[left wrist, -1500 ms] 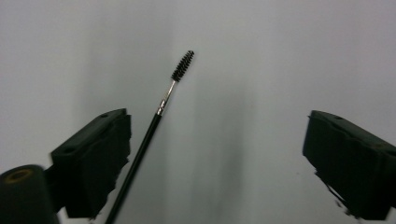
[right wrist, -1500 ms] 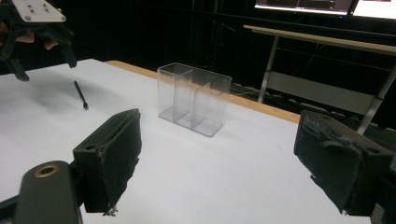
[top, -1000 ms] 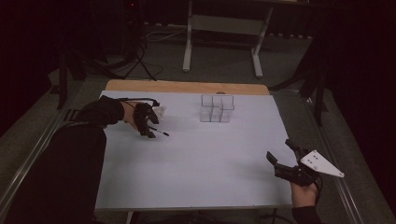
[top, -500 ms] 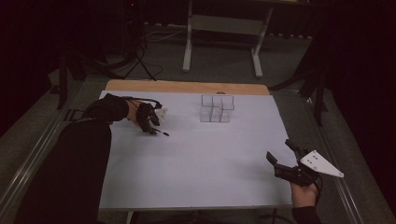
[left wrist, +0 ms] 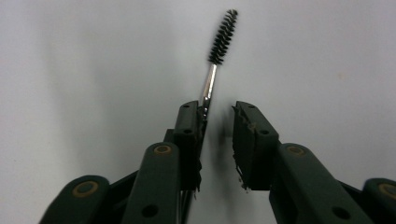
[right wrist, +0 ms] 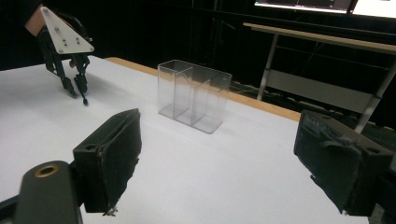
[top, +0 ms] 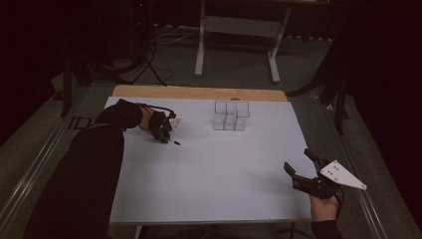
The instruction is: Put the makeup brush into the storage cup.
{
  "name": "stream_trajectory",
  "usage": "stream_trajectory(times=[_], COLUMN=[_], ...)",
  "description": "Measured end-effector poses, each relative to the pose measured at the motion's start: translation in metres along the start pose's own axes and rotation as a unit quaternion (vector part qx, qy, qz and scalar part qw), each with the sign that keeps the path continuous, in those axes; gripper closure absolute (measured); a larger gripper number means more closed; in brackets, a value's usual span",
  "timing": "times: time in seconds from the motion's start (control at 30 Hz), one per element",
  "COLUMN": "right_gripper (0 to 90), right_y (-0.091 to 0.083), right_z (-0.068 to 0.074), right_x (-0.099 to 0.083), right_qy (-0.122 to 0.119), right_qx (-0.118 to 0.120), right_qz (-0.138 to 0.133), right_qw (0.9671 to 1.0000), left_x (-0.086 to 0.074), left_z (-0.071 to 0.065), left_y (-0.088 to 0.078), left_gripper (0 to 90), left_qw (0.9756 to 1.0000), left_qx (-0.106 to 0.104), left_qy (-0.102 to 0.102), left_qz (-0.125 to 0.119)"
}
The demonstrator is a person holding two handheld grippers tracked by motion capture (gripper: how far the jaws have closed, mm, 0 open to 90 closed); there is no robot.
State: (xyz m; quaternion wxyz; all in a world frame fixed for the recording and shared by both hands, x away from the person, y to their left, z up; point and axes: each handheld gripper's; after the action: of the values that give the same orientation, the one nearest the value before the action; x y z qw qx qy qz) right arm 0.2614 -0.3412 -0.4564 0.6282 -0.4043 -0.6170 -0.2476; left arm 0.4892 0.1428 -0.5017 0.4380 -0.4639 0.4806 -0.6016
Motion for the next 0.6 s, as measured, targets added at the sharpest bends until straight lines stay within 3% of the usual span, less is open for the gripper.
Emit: stream_trajectory(times=[0.07,0.3,0.6], right_gripper=[14.8,14.9,14.8], right_y=[0.0001,-0.0003,0.0006], right_z=[0.0000,0.0005,0.0005], right_x=[0.0000,0.0007,0.0008], right_qy=[0.001,0.001,0.001], right_qx=[0.001,0.001,0.003], right_qz=[0.000,-0.001,-0.001], right_qw=[1.0000,1.0000,1.0000], left_x=[0.0008,-0.0011,-0.0027], left_z=[-0.0003,0.0005,0.0009], left_y=[0.0032,0.0048,0.0017], left_gripper=[75.9,83.4,86.6], left_qw=[0.9999,0.9996,0.9996], left_qx=[-0.009,-0.026,-0.025], left_qy=[0.003,0.001,-0.007], left_qz=[0.013,0.007,0.009])
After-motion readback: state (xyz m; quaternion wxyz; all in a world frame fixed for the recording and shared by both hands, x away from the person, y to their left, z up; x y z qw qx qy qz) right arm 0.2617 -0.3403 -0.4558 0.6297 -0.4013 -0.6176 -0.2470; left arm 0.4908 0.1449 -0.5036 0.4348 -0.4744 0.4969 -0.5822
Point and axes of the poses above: each handheld gripper's, and its own axes: y roughly forward along the jaws, x roughly out of its top, z roughly to its left, and after that the axes turned 2 degrees about x, right-handed
